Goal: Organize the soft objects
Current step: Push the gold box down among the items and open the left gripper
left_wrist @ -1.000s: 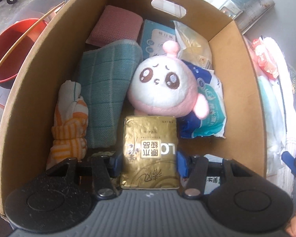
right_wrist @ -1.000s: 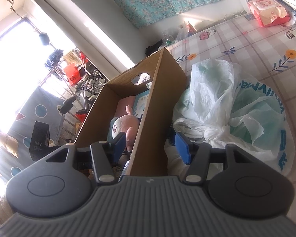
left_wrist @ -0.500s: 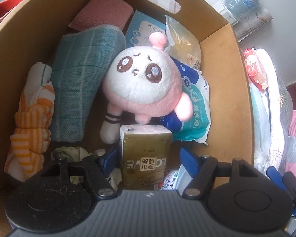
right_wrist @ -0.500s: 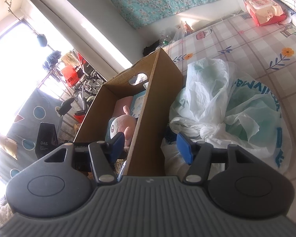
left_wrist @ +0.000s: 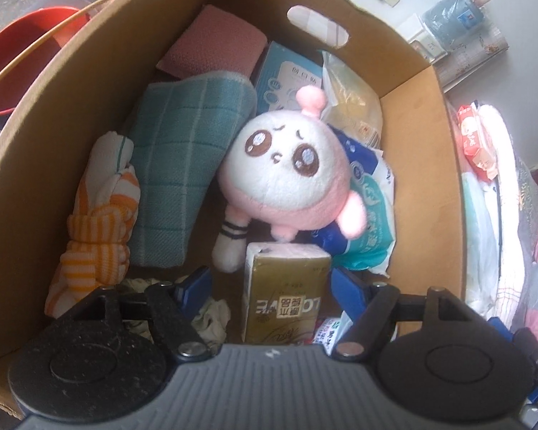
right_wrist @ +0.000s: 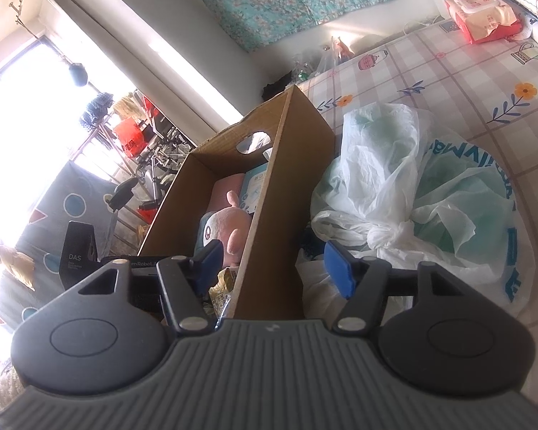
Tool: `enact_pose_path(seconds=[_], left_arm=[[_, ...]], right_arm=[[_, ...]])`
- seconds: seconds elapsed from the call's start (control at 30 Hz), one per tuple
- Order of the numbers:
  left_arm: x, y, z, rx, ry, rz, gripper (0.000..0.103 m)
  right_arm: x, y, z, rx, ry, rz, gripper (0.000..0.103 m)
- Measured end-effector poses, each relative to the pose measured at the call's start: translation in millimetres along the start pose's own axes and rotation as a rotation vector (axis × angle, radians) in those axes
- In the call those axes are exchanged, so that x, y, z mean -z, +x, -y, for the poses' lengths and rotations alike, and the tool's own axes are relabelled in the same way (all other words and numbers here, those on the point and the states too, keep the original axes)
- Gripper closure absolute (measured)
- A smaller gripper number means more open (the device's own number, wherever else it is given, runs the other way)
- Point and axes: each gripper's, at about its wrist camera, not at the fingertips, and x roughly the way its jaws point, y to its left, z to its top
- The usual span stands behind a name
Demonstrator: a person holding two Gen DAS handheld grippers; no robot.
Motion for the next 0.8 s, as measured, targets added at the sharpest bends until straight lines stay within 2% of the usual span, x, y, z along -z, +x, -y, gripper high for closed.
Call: enact_pose_path(seconds=[0.17,0.23,0.37,0.67,0.8], left_arm=[[-5.3,-4.9,13.5,0.062,0.011,0.105,0.028],[-7.5,-3.2,17.9,0.072,0.02,0.114,0.028],[-7.5,10.8,27.3,0.068,0.036,0.08,0.029],[3.8,30.7,27.4,-0.015,0.077,-0.075,0.029],[8.2,23.2,26.1,-0.022,0.087,-0.072,0.029]], right_arm=[[1.5,-1.9,-2.5,-0.004,-0.006,0.0,0.04],[1.3,-3.4,-2.9,-0.003,-0.008,0.002,0.039],[2.5,-5.9,0.0,0.002,-0.001,0.005,0.039],[3.9,-8.2,8.1,0.002,0.021,0.007,0.038],[4.9,-8.7,7.1,-0.001,0.02,0.006,0.037]])
